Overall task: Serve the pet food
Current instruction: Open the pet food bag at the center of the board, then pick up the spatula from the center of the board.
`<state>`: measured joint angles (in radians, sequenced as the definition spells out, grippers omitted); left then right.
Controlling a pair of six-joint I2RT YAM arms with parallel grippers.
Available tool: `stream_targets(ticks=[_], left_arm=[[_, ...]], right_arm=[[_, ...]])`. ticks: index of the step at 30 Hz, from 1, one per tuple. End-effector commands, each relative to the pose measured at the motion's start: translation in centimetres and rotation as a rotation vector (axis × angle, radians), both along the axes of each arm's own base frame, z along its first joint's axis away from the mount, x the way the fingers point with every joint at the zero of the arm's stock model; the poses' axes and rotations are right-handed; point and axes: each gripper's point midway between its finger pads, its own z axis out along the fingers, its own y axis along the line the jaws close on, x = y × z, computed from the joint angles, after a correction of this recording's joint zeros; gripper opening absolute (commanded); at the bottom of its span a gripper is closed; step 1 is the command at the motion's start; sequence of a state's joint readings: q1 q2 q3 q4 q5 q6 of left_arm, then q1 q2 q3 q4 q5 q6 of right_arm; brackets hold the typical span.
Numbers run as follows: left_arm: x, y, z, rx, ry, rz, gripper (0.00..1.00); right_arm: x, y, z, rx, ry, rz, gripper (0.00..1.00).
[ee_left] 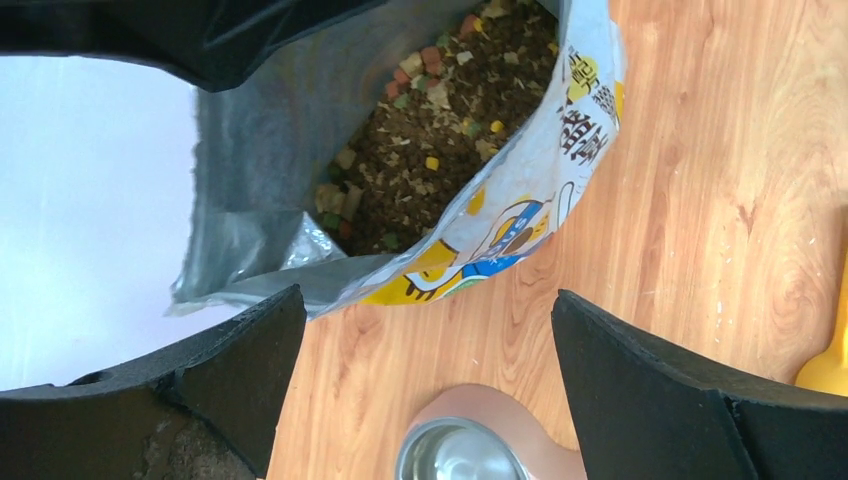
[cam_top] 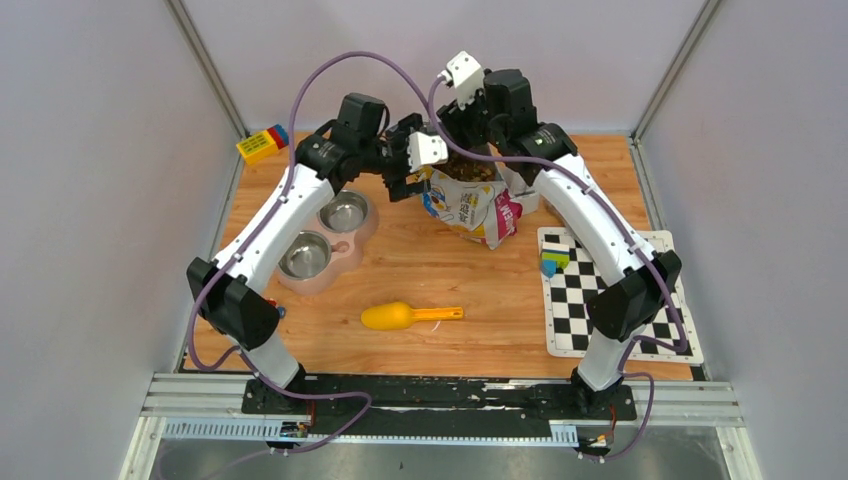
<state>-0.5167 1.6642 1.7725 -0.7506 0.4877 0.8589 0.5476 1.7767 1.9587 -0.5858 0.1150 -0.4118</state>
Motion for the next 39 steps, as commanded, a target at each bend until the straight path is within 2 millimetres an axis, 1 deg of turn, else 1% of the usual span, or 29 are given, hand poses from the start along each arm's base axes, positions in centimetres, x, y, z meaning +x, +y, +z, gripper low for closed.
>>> stream_targets(ticks=[1,3,4,5,7,8,10,11,12,14,15,16,17,18,19,20,21,22,23,26,27,28,29,30,31,32,33,37,39], left_arm=[[-1.6,0.4,6.5,-0.113,-0.034,0.027,1.00],[-3.8,1.2,8.2,-0.121,-0.031,0.006,1.00],[-5.1,1.7,7.6,-0.093,0.006,-0.012,1.00],[-6.1,2.2,8.1,-0.091,-0.004,-0.025,1.00],[-7.9,3.6,6.8,-0.032,0.020,-0.038,1.00],[-8.5,4.2,5.8,0.001,0.032,-0.044,1.00],[-9.9,5.4,2.8,0.072,0.073,-0.051,1.00],[-10.8,6.1,0.4,0.109,0.119,-0.052,1.00],[-11.2,6.3,-0.7,0.127,0.130,-0.064,1.00],[-12.8,6.7,-5.6,0.183,0.210,-0.082,1.00],[-13.1,6.9,-6.3,0.199,0.203,-0.078,1.00],[-13.8,6.5,-7.9,0.221,0.212,-0.096,1.00],[-13.7,6.6,-8.7,0.257,0.199,-0.081,1.00],[-14.3,5.9,-10.0,0.282,0.199,-0.104,1.00],[-14.3,5.8,-10.5,0.312,0.186,-0.097,1.00],[-15.1,4.7,-11.3,0.329,0.184,-0.129,1.00],[-15.2,4.3,-11.5,0.336,0.177,-0.133,1.00],[-16.0,3.2,-12.2,0.349,0.185,-0.169,1.00],[-16.1,2.3,-12.4,0.342,0.185,-0.174,1.00],[-16.9,-0.9,-14.5,0.384,0.230,-0.224,1.00],[-17.7,-1.6,-15.0,0.404,0.254,-0.237,1.00],[-17.4,-2.7,-15.9,0.434,0.277,-0.239,1.00],[-18.3,-3.3,-16.5,0.464,0.310,-0.248,1.00],[-18.0,-4.4,-17.3,0.489,0.330,-0.248,1.00],[-18.8,-5.0,-17.8,0.513,0.356,-0.252,1.00],[-18.6,-5.9,-18.8,0.540,0.372,-0.252,1.00],[-19.0,-6.7,-19.9,0.574,0.385,-0.258,1.00],[-18.9,-7.8,-23.3,0.674,0.353,-0.248,1.00],[-18.6,-7.9,-24.6,0.706,0.355,-0.228,1.00]], right_arm=[[-0.7,-0.3,6.0,0.052,-0.135,-0.002,0.71],[-1.9,-0.9,8.6,0.081,-0.179,0.004,0.78],[-2.6,-1.2,9.5,0.093,-0.195,0.009,0.82],[-3.5,-1.5,10.6,0.109,-0.211,0.022,0.84],[-5.3,-1.7,12.0,0.135,-0.223,0.062,0.86],[-6.5,-1.7,12.2,0.139,-0.206,0.097,0.87],[-9.3,-1.0,12.1,0.149,-0.170,0.213,0.88],[-10.8,-0.7,11.8,0.150,-0.150,0.271,0.88],[-12.5,-0.4,11.2,0.150,-0.126,0.338,0.88],[-16.1,-0.1,9.7,0.133,-0.081,0.472,0.88],[-18.0,-0.2,8.9,0.122,-0.061,0.535,0.88],[-19.4,-0.5,7.7,0.104,-0.043,0.586,0.88],[-21.0,-0.9,6.7,0.087,-0.032,0.630,0.88],[-22.4,-1.5,5.9,0.076,-0.027,0.673,0.88],[-23.4,-2.4,4.8,0.067,-0.012,0.707,0.88],[-24.4,-3.3,4.2,0.068,-0.009,0.740,0.89],[-25.1,-4.4,3.3,0.070,-0.008,0.745,0.89],[-25.4,-5.2,2.8,0.075,-0.017,0.741,0.89],[-25.5,-6.2,2.5,0.084,-0.029,0.720,0.89],[-25.8,-8.3,2.2,0.081,-0.087,0.646,0.92],[-25.9,-8.8,2.2,0.072,-0.102,0.620,0.92],[-25.9,-9.4,2.3,0.063,-0.118,0.588,0.92],[-25.8,-10.0,2.5,0.059,-0.131,0.550,0.92],[-25.7,-10.6,2.9,0.057,-0.150,0.509,0.92],[-25.6,-11.4,3.2,0.053,-0.169,0.465,0.92],[-25.5,-12.0,3.6,0.050,-0.187,0.425,0.92],[-25.5,-12.6,4.0,0.047,-0.207,0.387,0.92],[-26.0,-14.2,6.0,0.061,-0.270,0.299,0.93],[-26.1,-14.6,6.8,0.072,-0.283,0.273,0.93]])
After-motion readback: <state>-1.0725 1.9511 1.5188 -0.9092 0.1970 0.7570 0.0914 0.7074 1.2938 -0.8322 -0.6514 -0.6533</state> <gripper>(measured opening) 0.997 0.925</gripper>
